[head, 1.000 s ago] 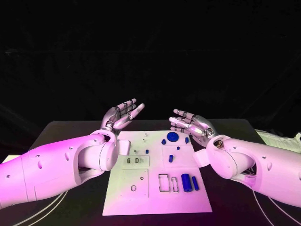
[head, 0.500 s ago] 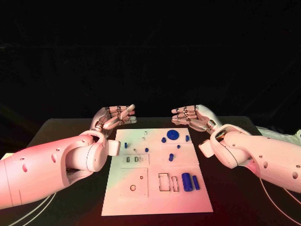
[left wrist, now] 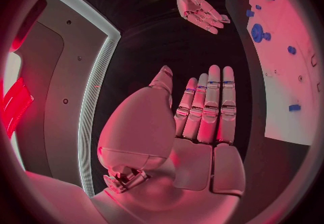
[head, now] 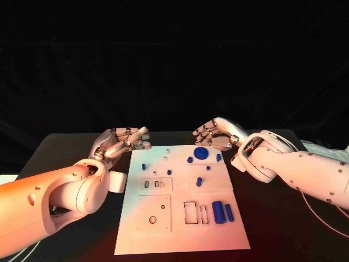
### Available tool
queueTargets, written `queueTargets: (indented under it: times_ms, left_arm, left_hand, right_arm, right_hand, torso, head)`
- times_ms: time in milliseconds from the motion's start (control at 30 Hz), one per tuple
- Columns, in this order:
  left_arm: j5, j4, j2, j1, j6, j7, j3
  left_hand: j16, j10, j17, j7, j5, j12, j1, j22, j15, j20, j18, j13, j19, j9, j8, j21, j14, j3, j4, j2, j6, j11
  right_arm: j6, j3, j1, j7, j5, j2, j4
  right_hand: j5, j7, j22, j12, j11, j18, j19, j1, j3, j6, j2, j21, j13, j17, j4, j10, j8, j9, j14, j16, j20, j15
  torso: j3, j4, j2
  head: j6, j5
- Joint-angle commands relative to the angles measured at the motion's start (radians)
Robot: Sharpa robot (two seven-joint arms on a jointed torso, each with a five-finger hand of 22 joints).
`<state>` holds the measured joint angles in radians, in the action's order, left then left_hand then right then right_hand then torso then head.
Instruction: Assemble the parts on the task board
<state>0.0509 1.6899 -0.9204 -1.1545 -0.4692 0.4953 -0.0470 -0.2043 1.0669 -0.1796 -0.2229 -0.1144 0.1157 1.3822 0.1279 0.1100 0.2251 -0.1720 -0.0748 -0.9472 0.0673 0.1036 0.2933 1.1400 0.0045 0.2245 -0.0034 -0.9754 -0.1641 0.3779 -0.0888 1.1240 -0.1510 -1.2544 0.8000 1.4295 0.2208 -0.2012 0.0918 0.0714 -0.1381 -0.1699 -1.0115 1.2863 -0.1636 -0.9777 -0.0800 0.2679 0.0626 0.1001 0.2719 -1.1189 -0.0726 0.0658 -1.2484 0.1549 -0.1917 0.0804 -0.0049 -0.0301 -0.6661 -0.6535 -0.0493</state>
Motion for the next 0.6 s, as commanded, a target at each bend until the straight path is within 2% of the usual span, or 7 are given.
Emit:
queueTargets:
  times_ms: [33, 200, 267, 300, 467, 600]
  left_arm:
    - [0.007, 0.027, -0.004, -0.003, 0.071, 0.026, 0.002]
    - [-0.036, 0.056, -0.009, -0.003, 0.085, 0.029, 0.003]
    - [-0.07, 0.068, -0.011, -0.003, 0.074, 0.028, 0.004]
    - [-0.079, 0.072, -0.011, -0.003, 0.068, 0.028, 0.004]
    - [-0.114, 0.1, -0.02, -0.003, 0.058, 0.028, 0.005]
    - [-0.122, 0.11, -0.023, -0.003, 0.061, 0.026, 0.006]
  left_hand:
    - [0.003, 0.005, -0.003, 0.001, 0.004, -0.006, 0.001, -0.002, 0.001, -0.001, -0.013, -0.001, -0.006, -0.001, -0.004, 0.004, 0.007, 0.002, -0.007, 0.008, -0.009, 0.001]
    - [0.013, 0.002, -0.008, 0.0, 0.004, -0.013, 0.004, -0.005, 0.003, -0.001, -0.011, 0.0, -0.004, -0.002, -0.009, -0.001, 0.0, 0.001, -0.011, 0.012, -0.006, -0.001]
    - [0.014, 0.002, -0.009, 0.0, 0.004, -0.015, 0.004, -0.006, 0.004, 0.0, -0.011, 0.0, -0.003, -0.002, -0.01, -0.002, -0.001, 0.001, -0.012, 0.013, -0.006, -0.001]
    - [0.014, 0.002, -0.009, -0.001, 0.004, -0.015, 0.004, -0.006, 0.004, 0.0, -0.011, 0.0, -0.003, -0.002, -0.01, -0.002, -0.001, 0.001, -0.012, 0.014, -0.006, -0.001]
    - [0.015, 0.002, -0.009, -0.001, 0.004, -0.015, 0.004, -0.006, 0.004, 0.0, -0.011, 0.0, -0.003, -0.001, -0.01, -0.002, -0.001, 0.002, -0.012, 0.015, -0.006, -0.001]
    - [0.015, 0.002, -0.01, -0.001, 0.004, -0.015, 0.004, -0.006, 0.004, 0.0, -0.011, 0.0, -0.003, -0.002, -0.01, -0.002, -0.001, 0.001, -0.012, 0.015, -0.006, -0.001]
  right_arm:
    - [-0.102, -0.003, 0.006, 0.129, -0.321, -0.008, 0.001]
    - [-0.161, -0.004, 0.015, 0.18, -0.443, -0.022, -0.003]
    - [-0.185, -0.005, 0.019, 0.193, -0.469, -0.026, -0.006]
    - [-0.191, -0.005, 0.02, 0.195, -0.473, -0.027, -0.007]
    - [-0.223, -0.005, 0.028, 0.206, -0.493, -0.034, -0.011]
    - [-0.243, -0.005, 0.03, 0.215, -0.514, -0.038, -0.012]
  right_hand:
    - [-0.027, 0.019, 0.031, -0.008, 0.024, -0.016, -0.141, -0.009, -0.024, -0.035, 0.047, 0.083, 0.001, 0.047, 0.004, -0.04, 0.006, 0.002, -0.172, 0.057, 0.063, -0.047]
    - [-0.033, 0.035, 0.049, -0.008, 0.039, -0.014, -0.182, -0.008, -0.028, -0.057, 0.057, 0.122, 0.002, 0.079, -0.003, -0.065, 0.004, 0.003, -0.229, 0.086, 0.086, -0.064]
    - [-0.035, 0.039, 0.055, -0.009, 0.042, -0.014, -0.192, -0.009, -0.03, -0.06, 0.061, 0.134, 0.001, 0.09, -0.006, -0.068, 0.005, 0.003, -0.244, 0.096, 0.092, -0.068]
    - [-0.036, 0.041, 0.056, -0.01, 0.042, -0.013, -0.195, -0.009, -0.03, -0.06, 0.062, 0.137, 0.0, 0.093, -0.007, -0.066, 0.006, 0.002, -0.247, 0.099, 0.093, -0.068]
    - [-0.041, 0.045, 0.079, -0.01, 0.047, -0.012, -0.225, -0.007, -0.041, -0.063, 0.071, 0.184, 0.0, 0.148, -0.018, -0.057, 0.008, 0.001, -0.265, 0.173, 0.107, -0.077]
    - [-0.044, 0.048, 0.101, -0.009, 0.049, -0.011, -0.236, -0.009, -0.051, -0.062, 0.081, 0.224, 0.001, 0.209, -0.032, -0.051, 0.008, 0.001, -0.262, 0.263, 0.113, -0.08]
  torso:
    - [-0.0005, -0.0152, -0.03]
    - [-0.002, -0.0237, -0.049]
    - [-0.0016, -0.0277, -0.056]
    - [-0.0016, -0.0291, -0.058]
    - [-0.001, -0.0383, -0.071]
    - [-0.0028, -0.0436, -0.077]
  head:
    - [0.001, -0.014]
    - [0.006, -0.015]
    - [0.011, -0.013]
    - [0.01, -0.013]
    - [0.012, -0.03]
    - [0.012, -0.032]
